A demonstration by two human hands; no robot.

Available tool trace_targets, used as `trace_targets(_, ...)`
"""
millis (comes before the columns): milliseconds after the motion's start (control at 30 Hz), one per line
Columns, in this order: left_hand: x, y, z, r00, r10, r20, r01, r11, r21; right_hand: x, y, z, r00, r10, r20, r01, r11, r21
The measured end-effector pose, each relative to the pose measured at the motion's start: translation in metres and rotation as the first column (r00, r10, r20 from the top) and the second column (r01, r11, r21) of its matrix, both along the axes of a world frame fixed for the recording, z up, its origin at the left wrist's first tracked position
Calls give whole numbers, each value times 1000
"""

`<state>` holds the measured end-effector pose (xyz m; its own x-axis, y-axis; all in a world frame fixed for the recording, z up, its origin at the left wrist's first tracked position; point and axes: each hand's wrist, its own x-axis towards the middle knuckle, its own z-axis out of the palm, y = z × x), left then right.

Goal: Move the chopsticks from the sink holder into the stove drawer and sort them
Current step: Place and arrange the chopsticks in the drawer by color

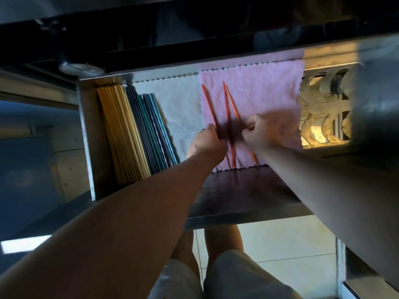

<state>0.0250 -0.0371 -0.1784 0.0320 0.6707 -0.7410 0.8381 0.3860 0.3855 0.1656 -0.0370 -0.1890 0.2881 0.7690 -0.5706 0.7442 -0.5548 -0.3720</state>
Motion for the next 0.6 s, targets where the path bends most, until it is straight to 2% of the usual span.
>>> trace_targets(100, 15, -2, -9, 979, 200, -26, -201, 979, -33, 5, 1, -6, 999, 39, -2, -39, 999, -11)
trace_targets(167, 21, -3, -15, 962, 265, -58, -268, 963, -41, 6, 2, -11, 997, 74, -21, -75, 997, -25)
trace_targets(300, 24, 0, -24, 963, 254, -90, -260, 964, -61, 10, 7, -22, 976, 207, 62, -203, 977, -61)
trace_targets(467, 20, 5, -26, 966, 232, -117, -243, 966, -84, 9, 6, -28, 960, 230, 161, -220, 972, -81)
trace_targets(600, 19, 7, -23, 964, 237, -124, -249, 964, -93, 10, 8, -20, 977, 191, 97, -181, 978, -105)
